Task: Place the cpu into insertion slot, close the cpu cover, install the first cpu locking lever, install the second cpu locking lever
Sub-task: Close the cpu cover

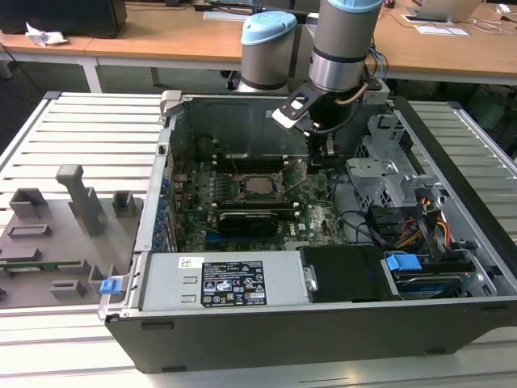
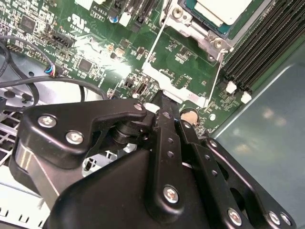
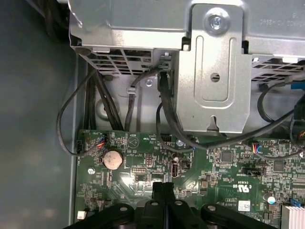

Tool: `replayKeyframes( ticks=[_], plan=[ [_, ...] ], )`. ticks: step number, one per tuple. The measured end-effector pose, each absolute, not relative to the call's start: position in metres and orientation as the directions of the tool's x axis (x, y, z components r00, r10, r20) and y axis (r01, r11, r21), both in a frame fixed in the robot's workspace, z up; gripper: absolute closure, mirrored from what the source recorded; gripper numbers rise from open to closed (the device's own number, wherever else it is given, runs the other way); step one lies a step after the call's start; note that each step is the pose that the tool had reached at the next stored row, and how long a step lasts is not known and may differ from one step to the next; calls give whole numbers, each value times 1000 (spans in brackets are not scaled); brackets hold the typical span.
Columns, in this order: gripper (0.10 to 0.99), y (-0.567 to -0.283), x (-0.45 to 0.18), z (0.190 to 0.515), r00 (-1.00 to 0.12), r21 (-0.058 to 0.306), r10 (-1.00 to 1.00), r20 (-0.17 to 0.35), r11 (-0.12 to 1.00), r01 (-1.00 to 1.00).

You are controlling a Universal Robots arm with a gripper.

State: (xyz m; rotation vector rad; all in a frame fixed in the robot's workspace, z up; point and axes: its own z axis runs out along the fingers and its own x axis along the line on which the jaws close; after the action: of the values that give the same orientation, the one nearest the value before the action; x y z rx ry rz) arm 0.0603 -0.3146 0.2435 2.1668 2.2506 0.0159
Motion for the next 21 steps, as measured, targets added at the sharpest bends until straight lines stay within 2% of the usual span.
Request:
replayKeyframes(
  ticks=[21],
  plan=[
    [980,-315,45,244,-38,19,999,-6,38,999]
  ],
)
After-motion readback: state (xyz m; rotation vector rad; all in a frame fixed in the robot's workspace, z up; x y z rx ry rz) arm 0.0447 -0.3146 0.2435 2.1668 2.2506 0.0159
